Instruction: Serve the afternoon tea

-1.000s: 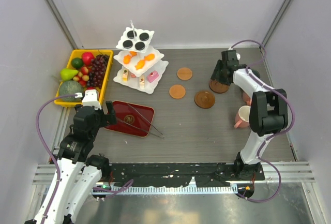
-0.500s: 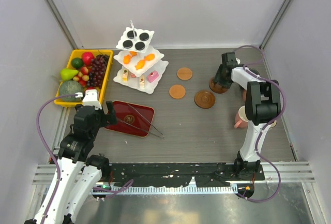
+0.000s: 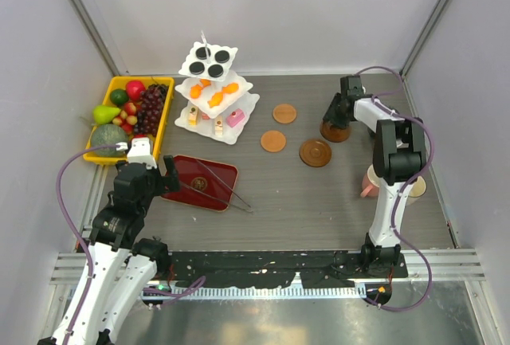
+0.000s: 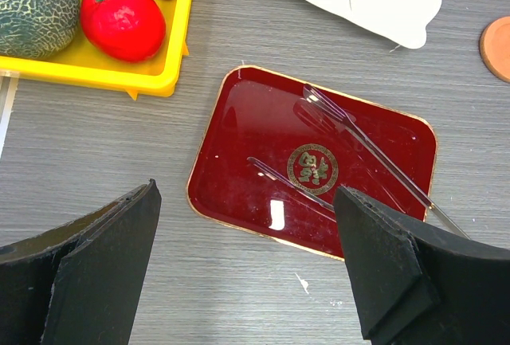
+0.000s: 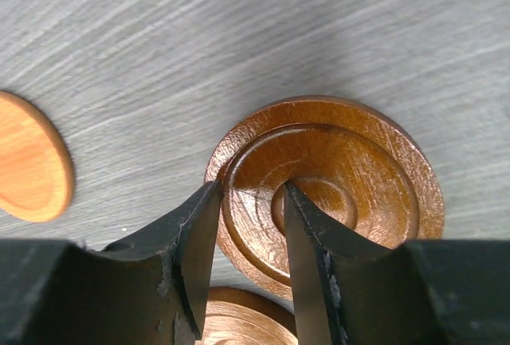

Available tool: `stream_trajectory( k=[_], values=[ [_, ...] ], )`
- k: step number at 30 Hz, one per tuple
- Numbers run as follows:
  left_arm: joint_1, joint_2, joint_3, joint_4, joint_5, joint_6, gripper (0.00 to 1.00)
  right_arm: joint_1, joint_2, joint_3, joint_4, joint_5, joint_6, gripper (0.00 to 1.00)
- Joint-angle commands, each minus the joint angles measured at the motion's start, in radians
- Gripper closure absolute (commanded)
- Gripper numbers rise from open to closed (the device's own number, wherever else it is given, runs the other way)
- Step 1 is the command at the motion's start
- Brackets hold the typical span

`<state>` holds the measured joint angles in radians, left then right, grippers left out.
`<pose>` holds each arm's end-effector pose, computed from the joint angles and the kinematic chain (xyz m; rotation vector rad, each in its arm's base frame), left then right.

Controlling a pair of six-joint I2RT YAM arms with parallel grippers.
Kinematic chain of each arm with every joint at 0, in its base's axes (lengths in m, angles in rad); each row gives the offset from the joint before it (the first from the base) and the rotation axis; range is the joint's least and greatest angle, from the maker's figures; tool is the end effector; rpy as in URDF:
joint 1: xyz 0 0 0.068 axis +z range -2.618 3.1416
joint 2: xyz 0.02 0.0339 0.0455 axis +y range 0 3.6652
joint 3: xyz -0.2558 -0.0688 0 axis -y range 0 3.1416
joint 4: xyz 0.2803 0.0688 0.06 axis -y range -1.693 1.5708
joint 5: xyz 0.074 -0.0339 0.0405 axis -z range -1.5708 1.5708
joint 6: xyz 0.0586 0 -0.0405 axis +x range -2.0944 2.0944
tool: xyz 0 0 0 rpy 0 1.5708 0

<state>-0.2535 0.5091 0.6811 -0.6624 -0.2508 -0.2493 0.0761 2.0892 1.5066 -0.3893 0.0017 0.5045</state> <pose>0.1759 -0.0305 0.2837 -0.1499 2.0395 -0.0552 0.4872 0.0370 0.1221 0.5444 2.4996 0.2240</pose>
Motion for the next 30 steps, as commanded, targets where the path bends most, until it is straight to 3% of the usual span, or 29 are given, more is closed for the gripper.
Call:
stream_trajectory(
  k=[1, 18, 22, 30],
  values=[
    [-0.003, 0.006, -0.002, 0.046, 0.002, 0.015, 0.02, 0.014, 0.045, 0.053, 0.013, -0.1, 0.048, 0.56],
    [-0.003, 0.008, -0.002, 0.047, 0.005, 0.016, 0.02, 0.053, 0.126, 0.126, 0.056, -0.141, 0.121, 0.56],
    [-0.004, 0.008, -0.003, 0.049, 0.007, 0.016, 0.02, 0.056, 0.075, 0.107, 0.058, -0.132, 0.108, 0.55],
    [-0.004, 0.002, -0.003, 0.05, 0.01, 0.016, 0.02, 0.053, -0.188, -0.065, 0.093, -0.08, 0.029, 0.5]
  ],
)
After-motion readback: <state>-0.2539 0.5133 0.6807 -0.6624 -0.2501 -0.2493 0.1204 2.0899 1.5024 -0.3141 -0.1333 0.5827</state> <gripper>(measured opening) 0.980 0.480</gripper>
